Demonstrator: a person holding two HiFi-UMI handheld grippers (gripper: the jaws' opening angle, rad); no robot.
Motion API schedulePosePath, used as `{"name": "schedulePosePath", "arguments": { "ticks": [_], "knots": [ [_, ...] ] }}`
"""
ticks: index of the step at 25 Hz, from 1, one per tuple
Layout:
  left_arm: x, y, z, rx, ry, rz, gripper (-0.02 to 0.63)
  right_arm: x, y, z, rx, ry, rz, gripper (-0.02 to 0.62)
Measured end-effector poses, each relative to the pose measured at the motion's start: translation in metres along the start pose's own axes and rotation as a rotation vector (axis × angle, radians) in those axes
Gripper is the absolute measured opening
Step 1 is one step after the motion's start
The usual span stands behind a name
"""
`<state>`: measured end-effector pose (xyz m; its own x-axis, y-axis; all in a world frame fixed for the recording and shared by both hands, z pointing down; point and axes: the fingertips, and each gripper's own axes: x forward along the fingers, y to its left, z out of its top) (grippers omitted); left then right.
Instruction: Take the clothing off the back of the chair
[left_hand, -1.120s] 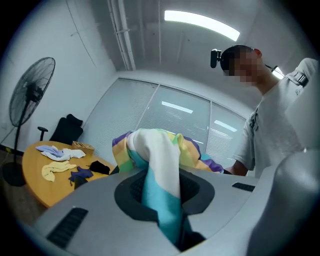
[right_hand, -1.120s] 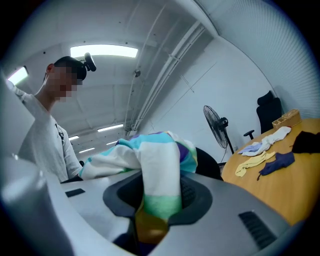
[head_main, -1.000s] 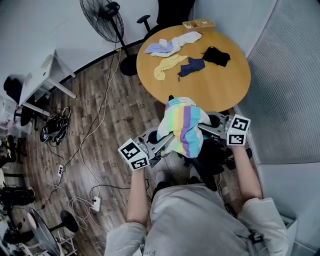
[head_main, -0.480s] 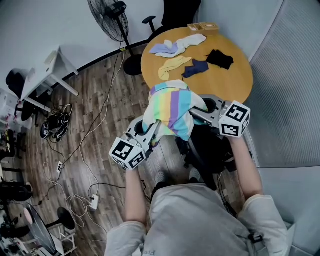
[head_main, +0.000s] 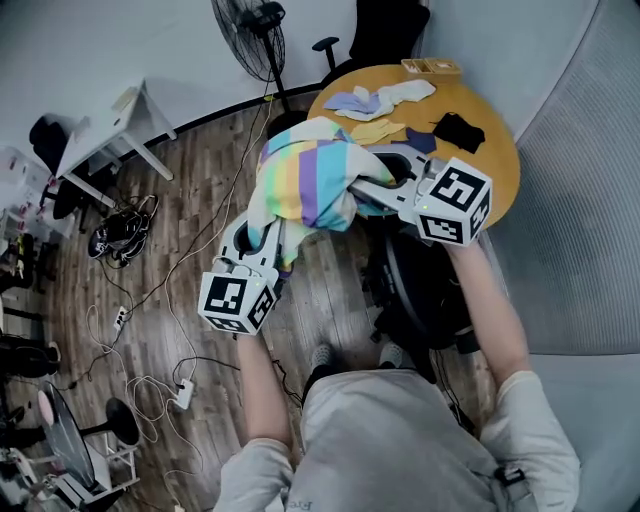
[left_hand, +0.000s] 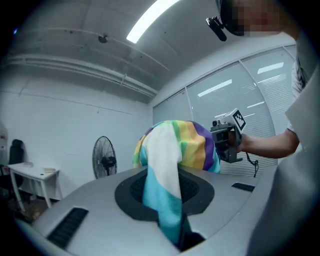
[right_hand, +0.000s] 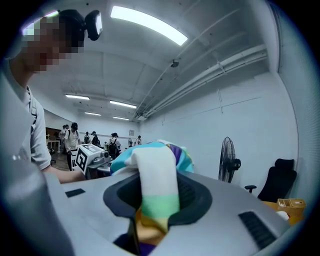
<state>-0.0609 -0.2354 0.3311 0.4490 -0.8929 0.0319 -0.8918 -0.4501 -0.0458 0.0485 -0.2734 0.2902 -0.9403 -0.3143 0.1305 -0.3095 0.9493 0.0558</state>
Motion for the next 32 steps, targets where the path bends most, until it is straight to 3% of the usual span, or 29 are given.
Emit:
{"name": "schedulePosePath", "arguments": {
  "ticks": [4,8,14,25,32],
  "knots": [
    [-0.035,0.03,0.015,0.054,0.0,0.117,0.072,0.032,0.029,0.027,0.01,-0.025,-0.002,0.129],
    [-0.043,0.048,0.011,0.098,0.02,0.201,0.072,0.048,0.036,0.024,0.044,-0.031,-0.011,0.129],
    [-0.069,0.09,0.002,0.269,0.101,0.369,0.072,0.081,0.065,0.012,0.105,-0.005,-0.054,0.129],
    [-0.1,0.113,-0.061,0.233,0.196,0.28,0.072,0.111,0.104,-0.06,0.135,0.05,-0.256,0.129],
    [-0.123,0.11,-0.119,0.207,0.292,0.224,0.072,0.119,0.13,-0.126,0.157,0.116,-0.32,0.129]
  ]
}}
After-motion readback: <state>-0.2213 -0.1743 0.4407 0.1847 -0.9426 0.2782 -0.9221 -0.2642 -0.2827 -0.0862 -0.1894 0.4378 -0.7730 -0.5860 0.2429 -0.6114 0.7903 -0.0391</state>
